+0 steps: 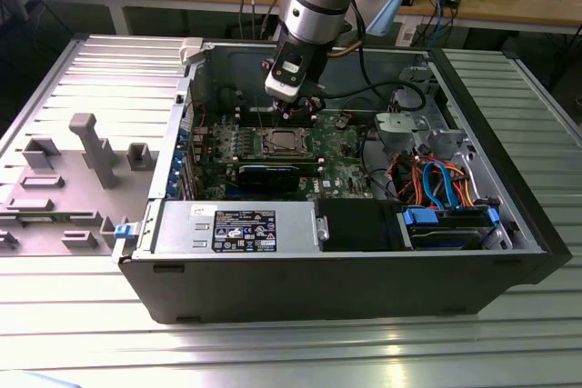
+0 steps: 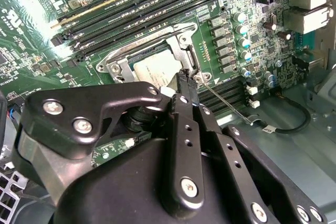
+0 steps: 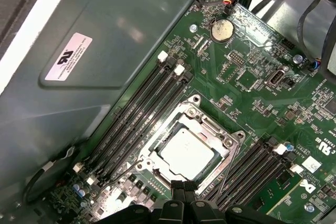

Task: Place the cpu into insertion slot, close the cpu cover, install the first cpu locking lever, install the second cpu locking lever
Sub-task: 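Install the first cpu locking lever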

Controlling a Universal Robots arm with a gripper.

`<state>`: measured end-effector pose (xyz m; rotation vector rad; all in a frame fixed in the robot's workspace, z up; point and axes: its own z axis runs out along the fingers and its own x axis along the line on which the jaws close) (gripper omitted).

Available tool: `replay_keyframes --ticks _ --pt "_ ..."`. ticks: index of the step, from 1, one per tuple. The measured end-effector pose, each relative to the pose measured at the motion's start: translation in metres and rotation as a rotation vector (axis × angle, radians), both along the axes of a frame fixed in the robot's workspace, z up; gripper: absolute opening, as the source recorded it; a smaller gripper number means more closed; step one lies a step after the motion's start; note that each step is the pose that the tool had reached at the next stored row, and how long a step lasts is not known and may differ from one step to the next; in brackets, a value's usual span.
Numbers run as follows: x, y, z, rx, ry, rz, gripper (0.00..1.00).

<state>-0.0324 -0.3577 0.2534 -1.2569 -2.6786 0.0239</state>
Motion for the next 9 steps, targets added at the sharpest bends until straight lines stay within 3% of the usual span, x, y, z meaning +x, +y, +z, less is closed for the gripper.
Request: replay_keyframes --ticks 9 --pt "0.0 0.0 0.0 0.0012 0.0 0.006 0.11"
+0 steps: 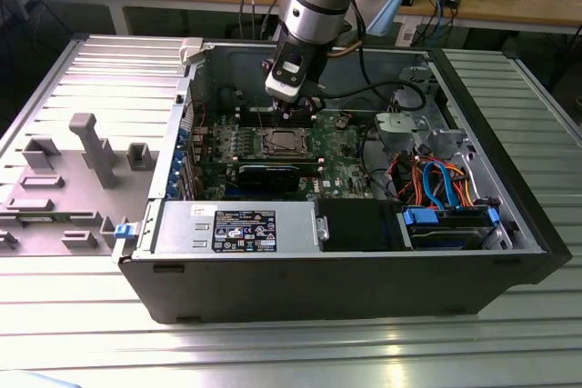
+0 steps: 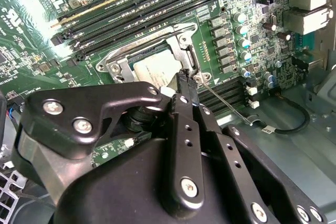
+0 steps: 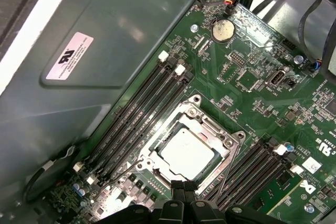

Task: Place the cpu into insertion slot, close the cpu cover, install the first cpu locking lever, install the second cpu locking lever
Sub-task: 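Install the first cpu locking lever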

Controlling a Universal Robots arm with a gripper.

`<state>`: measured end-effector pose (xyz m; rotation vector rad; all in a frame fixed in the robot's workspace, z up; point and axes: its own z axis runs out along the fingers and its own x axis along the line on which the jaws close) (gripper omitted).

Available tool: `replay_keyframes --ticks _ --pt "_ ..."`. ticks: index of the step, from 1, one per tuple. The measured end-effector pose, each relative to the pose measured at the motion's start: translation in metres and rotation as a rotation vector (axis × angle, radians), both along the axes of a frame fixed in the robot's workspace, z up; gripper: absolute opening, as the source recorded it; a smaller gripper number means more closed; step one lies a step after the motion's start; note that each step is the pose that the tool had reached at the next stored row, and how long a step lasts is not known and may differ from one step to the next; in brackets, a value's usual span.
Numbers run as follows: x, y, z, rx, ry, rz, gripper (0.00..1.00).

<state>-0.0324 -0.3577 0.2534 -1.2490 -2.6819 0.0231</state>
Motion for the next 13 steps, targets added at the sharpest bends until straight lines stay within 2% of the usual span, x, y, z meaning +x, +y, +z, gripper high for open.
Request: replay_keyframes --ticks 13 --pt "0.0 -0.0001 0.0 0.003 0.0 0.011 0.11"
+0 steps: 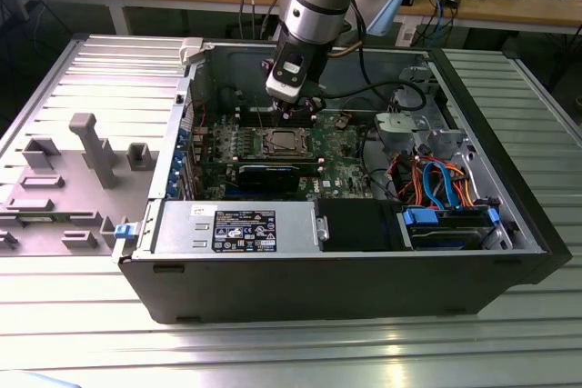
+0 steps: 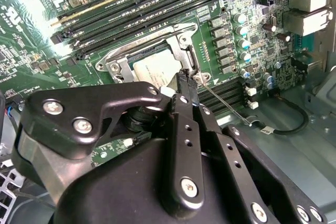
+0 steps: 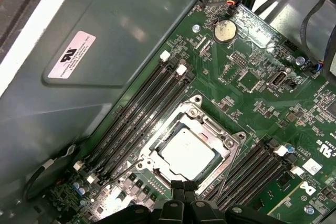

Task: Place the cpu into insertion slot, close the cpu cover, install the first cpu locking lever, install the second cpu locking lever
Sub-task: 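Install the first cpu locking lever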

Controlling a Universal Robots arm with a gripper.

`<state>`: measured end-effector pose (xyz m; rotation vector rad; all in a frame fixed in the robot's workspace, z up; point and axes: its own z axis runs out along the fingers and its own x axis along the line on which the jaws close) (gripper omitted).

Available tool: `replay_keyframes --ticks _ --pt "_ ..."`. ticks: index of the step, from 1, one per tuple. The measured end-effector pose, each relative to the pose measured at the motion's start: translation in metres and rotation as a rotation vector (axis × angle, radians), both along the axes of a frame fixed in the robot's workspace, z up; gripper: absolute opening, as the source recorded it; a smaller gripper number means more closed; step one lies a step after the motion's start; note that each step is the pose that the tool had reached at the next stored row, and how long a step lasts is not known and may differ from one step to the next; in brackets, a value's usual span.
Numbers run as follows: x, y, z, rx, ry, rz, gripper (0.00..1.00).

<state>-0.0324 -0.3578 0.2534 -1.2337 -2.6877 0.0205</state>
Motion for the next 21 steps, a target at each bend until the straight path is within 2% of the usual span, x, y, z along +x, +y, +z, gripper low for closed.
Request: replay_keyframes --ticks 21 --pt "0.0 -0.0001 0.0 0.0036 0.0 0.016 0.11"
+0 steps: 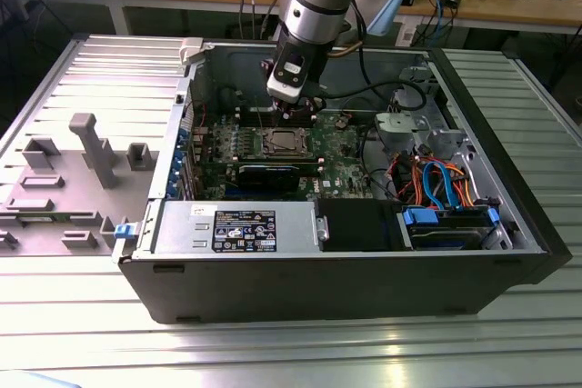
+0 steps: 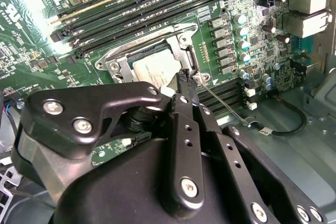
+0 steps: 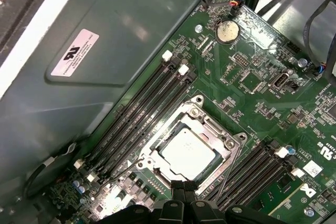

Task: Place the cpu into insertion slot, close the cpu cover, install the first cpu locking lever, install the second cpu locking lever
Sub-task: 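Install the first cpu locking lever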

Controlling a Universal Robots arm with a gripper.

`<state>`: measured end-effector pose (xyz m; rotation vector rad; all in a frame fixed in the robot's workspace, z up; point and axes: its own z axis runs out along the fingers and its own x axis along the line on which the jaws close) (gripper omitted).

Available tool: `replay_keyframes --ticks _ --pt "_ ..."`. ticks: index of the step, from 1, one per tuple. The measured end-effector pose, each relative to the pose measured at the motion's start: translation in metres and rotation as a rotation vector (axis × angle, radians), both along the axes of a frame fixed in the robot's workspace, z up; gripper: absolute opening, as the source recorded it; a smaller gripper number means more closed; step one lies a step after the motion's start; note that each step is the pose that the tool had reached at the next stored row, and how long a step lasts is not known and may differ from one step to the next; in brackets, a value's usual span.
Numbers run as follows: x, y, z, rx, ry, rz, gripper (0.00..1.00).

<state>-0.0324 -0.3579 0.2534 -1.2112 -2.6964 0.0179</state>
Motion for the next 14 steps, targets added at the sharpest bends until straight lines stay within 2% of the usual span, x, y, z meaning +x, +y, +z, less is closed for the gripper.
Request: replay_keyframes --ticks 4,7,11,14 --pt "0.0 0.0 0.0 0.0023 0.0 0.004 0.11" --pt "0.0 0.0 0.0 0.011 -0.0001 0.011 0.11" --pt "0.0 -0.0001 0.0 0.0112 0.0002 0.043 0.11" --pt "0.0 0.0 0.0 0.0113 0.0002 0.045 0.11"
